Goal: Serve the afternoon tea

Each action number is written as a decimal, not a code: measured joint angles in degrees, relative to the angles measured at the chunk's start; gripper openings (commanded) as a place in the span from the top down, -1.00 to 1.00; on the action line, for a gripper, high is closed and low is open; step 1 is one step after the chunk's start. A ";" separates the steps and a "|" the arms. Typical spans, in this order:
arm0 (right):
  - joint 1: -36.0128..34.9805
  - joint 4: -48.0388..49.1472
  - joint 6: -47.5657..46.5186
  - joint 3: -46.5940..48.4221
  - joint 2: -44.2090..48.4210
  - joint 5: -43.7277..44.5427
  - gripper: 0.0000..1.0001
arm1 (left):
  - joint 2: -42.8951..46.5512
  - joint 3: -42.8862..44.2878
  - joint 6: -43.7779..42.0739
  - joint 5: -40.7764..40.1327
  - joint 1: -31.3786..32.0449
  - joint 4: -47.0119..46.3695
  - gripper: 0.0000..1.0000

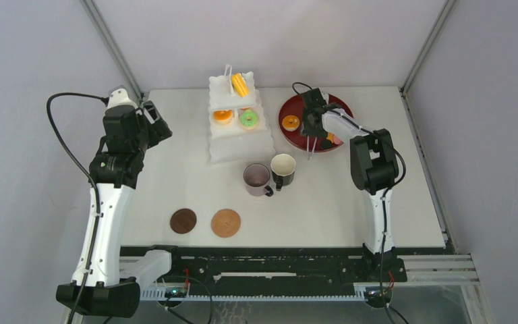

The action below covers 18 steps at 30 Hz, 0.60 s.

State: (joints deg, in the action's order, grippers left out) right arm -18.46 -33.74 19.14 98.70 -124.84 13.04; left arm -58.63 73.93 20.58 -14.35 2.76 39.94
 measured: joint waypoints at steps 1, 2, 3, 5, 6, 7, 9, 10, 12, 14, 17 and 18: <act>0.04 -0.11 -0.07 0.26 -0.39 -0.11 -0.15 | -0.09 0.00 0.00 0.00 0.00 0.00 -0.65; 0.11 -0.35 -0.20 0.61 -0.83 -0.11 -0.15 | -0.15 0.00 0.00 0.00 0.00 -0.02 -0.64; 0.13 -0.66 -0.28 1.11 -1.25 -0.13 -0.15 | -0.24 0.00 0.00 0.00 0.00 0.00 -0.64; 0.31 -0.94 -0.61 2.51 -2.34 -0.26 -0.05 | -0.48 0.00 0.00 0.02 0.00 -0.02 -0.64; 0.42 -0.94 -0.74 2.95 -2.64 -0.39 0.05 | -0.55 0.00 0.00 0.00 0.00 -0.02 -0.64; 0.55 -0.94 -0.85 3.32 -2.93 -0.68 0.12 | -0.66 0.00 0.00 0.02 0.00 -0.02 -0.64; 0.92 -1.18 -0.76 3.82 -3.15 -1.49 0.15 | -0.87 0.00 0.00 0.04 0.00 -0.02 -0.64; 1.20 -1.42 -0.76 4.02 -3.21 -1.92 0.15 | -0.98 0.00 0.00 0.04 0.00 -0.04 -0.64; 1.92 -1.70 -0.61 4.11 -3.23 -3.10 0.15 | -1.11 0.00 0.00 0.09 0.00 -0.04 -0.64; 2.64 -1.77 -0.57 4.15 -3.23 -4.07 0.13 | -1.25 0.00 0.00 0.07 0.00 -0.04 -0.64; 3.23 -2.93 -0.59 5.16 -3.26 -4.94 0.10 | -1.33 0.00 0.00 0.07 0.00 -0.04 -0.64; 3.39 -3.54 -0.63 5.79 -3.26 -5.11 0.09 | -1.38 0.00 0.00 0.09 0.00 -0.11 -0.64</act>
State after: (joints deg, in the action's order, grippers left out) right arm -15.07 -37.28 18.50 104.49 -128.09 7.92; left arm -60.01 73.93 20.58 -14.26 2.76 39.83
